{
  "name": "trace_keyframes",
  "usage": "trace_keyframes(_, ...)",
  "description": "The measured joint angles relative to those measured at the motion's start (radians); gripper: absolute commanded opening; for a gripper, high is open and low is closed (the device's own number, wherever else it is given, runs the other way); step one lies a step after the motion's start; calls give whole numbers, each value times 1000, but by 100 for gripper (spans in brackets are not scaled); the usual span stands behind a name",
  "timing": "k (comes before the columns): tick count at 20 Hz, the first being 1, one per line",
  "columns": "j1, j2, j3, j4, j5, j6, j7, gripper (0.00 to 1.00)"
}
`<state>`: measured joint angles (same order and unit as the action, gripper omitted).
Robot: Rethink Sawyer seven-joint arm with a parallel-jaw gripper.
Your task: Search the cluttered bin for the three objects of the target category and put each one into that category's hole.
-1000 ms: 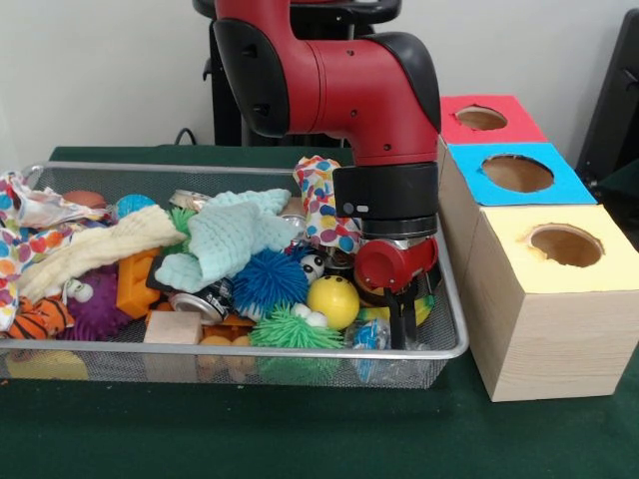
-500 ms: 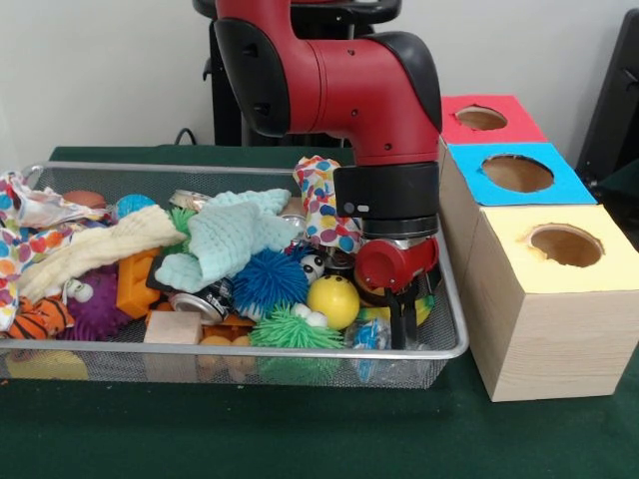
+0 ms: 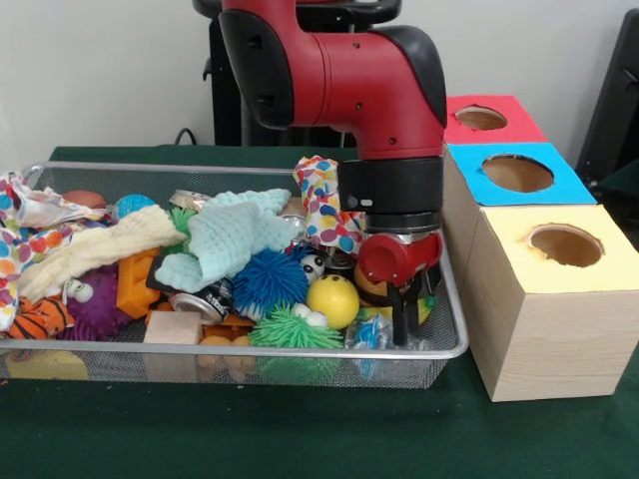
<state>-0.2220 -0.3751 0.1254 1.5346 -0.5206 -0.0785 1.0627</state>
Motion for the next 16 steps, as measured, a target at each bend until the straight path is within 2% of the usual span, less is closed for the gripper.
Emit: trace_keyframes(16,37,-133,-30,157,90,0,0,0)
